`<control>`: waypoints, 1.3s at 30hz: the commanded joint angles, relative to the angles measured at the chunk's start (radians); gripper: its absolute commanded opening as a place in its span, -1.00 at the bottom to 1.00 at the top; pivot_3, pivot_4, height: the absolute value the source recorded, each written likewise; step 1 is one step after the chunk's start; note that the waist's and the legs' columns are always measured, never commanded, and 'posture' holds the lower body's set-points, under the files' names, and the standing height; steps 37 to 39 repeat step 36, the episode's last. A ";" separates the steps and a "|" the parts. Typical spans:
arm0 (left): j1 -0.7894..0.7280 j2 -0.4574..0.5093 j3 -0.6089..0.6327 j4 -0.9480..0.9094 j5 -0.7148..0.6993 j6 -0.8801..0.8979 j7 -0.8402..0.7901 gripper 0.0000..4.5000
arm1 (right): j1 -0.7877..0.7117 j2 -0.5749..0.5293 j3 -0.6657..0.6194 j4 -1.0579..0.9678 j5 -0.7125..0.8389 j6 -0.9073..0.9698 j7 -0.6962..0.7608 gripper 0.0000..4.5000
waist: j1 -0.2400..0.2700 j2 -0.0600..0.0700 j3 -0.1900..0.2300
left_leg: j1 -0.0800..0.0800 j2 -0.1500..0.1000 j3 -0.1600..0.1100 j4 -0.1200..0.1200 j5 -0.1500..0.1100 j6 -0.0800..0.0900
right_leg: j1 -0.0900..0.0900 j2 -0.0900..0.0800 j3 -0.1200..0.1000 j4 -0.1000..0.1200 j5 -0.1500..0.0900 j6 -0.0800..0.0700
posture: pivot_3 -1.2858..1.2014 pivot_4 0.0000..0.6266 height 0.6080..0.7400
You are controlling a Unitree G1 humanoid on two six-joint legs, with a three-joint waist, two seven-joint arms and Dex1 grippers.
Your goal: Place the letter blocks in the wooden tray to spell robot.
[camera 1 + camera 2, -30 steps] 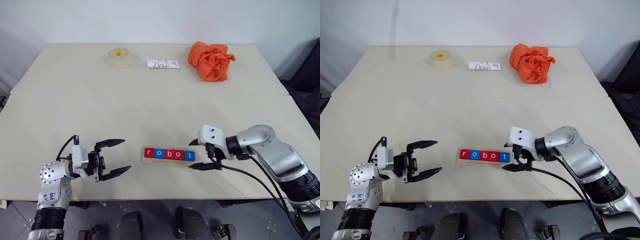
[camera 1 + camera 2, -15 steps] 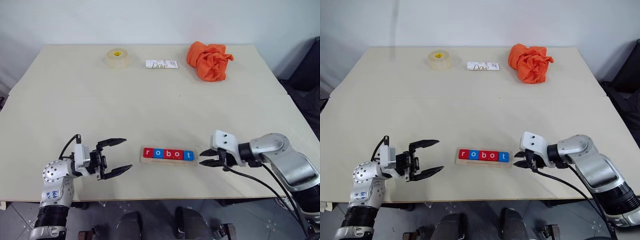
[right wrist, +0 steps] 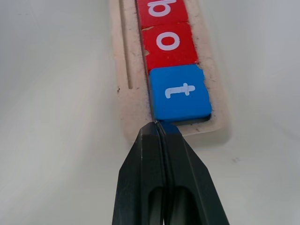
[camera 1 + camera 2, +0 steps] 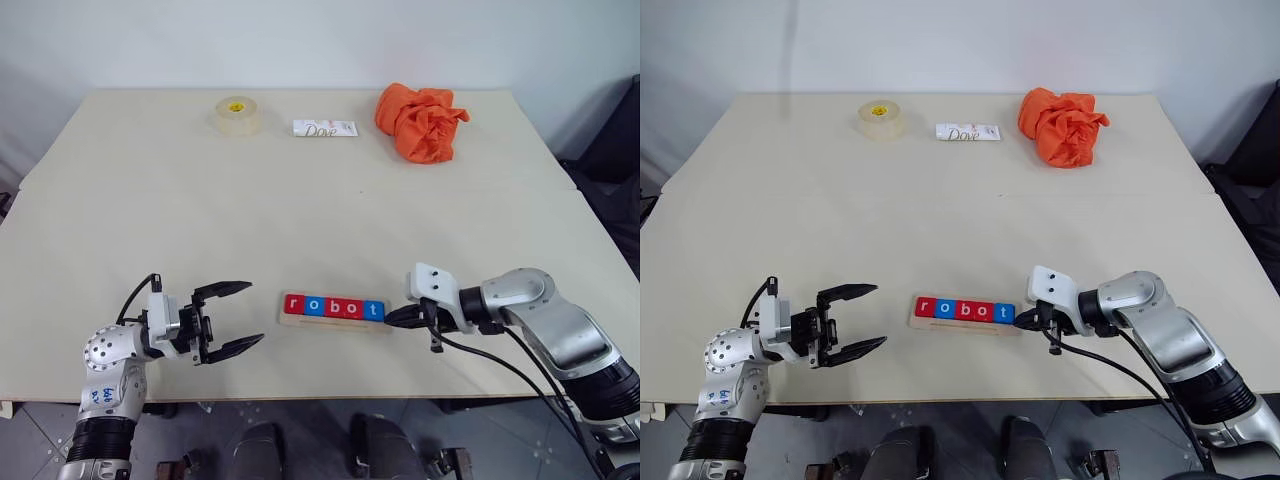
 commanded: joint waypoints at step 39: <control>0.050 0.143 0.168 -0.088 -0.043 0.062 0.103 1.00 | -0.161 -0.118 -0.218 0.810 0.299 -0.698 0.451 0.98 | -0.002 0.000 0.000 | 0.001 0.000 0.002 0.001 0.001 -0.001 | 0.001 0.000 0.001 0.001 0.000 0.000 | 0.03 -0.52 1.00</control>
